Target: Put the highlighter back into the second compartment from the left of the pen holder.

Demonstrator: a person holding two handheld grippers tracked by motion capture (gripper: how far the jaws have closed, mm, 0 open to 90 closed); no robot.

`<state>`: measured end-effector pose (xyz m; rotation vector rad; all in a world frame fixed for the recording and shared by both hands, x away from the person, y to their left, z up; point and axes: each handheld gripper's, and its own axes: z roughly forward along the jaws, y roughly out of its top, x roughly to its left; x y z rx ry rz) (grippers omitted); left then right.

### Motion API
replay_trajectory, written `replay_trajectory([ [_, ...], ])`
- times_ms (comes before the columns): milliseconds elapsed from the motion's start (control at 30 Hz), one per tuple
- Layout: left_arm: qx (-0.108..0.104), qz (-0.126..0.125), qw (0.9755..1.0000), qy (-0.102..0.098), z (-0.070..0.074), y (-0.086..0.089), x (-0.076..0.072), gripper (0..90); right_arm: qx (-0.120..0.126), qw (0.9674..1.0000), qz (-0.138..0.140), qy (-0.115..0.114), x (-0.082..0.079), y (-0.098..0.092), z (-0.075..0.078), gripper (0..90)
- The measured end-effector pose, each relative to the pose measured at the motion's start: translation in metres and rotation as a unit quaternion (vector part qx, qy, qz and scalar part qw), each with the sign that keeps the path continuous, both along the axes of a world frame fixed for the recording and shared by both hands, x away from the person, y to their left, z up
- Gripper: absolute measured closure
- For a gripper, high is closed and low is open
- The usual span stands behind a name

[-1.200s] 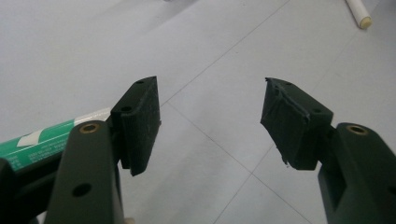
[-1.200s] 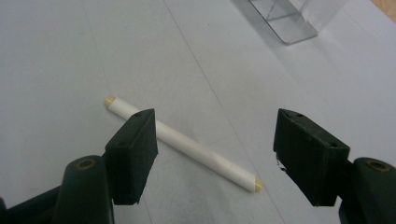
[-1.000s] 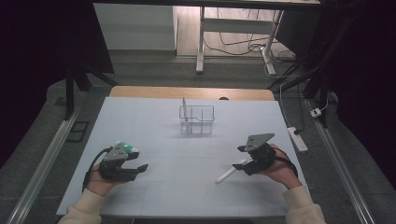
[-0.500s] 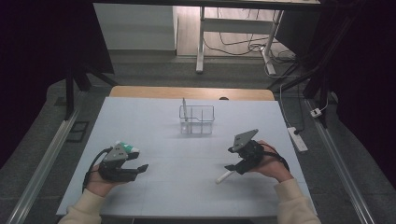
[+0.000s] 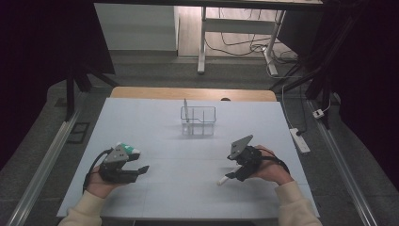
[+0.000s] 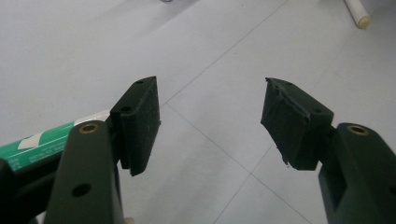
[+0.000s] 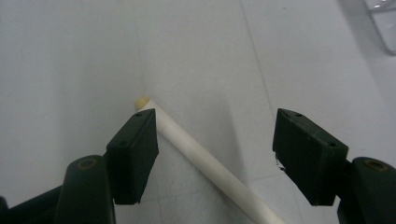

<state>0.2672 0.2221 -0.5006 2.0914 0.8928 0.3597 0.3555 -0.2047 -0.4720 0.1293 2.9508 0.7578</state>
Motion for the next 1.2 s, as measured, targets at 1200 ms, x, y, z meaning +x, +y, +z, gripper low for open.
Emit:
replay_trajectory([
  [1200,0.002,0.003,1.0,0.009,-0.004,0.002,0.002,36.3,-0.084,0.9917,0.094,0.025,-0.012,0.02,-0.026,63.4],
])
